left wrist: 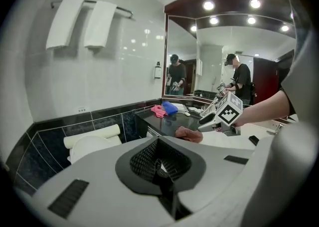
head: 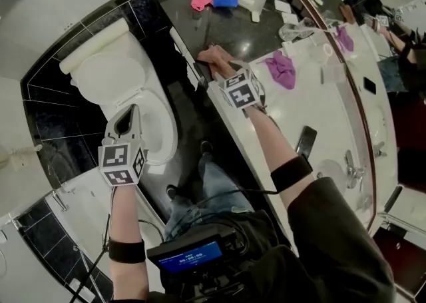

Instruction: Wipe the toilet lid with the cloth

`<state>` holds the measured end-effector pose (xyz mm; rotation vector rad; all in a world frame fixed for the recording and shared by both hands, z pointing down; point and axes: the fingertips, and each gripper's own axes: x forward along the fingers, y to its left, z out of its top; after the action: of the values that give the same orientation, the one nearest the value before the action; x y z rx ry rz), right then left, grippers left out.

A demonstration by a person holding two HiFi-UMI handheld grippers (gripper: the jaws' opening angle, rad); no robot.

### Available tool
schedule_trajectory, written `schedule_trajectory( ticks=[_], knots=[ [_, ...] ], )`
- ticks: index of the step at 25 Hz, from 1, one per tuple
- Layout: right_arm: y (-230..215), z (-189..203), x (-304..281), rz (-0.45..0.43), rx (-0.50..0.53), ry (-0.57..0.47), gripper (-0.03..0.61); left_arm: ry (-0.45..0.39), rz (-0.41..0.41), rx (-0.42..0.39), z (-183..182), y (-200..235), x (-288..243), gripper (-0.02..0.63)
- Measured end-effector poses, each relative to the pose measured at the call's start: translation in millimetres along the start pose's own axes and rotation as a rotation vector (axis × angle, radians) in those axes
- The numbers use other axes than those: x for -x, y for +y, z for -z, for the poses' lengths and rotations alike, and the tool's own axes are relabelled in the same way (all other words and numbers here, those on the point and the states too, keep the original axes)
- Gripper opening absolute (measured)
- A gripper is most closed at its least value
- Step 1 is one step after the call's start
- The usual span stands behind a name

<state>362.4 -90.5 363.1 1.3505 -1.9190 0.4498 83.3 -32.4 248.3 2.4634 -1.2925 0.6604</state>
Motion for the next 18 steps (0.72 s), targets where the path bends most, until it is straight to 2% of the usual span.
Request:
schedule_trajectory(
  ticks=[5, 8, 14, 17, 18],
  knots=[
    [-19.6, 16.4, -49.2, -0.039, 0.061, 0.076, 0.221, 0.020, 0.008, -0.011, -4.9, -14.1, -39.2, 0.002],
    [-24.0, 13.6, -67.7, -0.053, 0.107, 0.091, 0.219, 0.031, 0.008, -0.011, -2.8, -18.4, -53.1, 0.002],
    [-25.2, 25.0, -98.3, -0.091, 0.120, 0.154, 0.217, 0.055, -0.003, -0.006, 5.9, -18.8, -61.3, 0.002],
    [-24.9, 35.9, -103.8, -0.114, 0.082, 0.191, 0.095, 0.056, -0.012, -0.003, 7.2, -16.3, -60.0, 0.002],
    [-24.8, 37.3, -103.9, -0.117, 0.065, 0.192, 0.087, 0.055, -0.015, -0.002, 7.3, -15.3, -58.8, 0.002]
  ],
)
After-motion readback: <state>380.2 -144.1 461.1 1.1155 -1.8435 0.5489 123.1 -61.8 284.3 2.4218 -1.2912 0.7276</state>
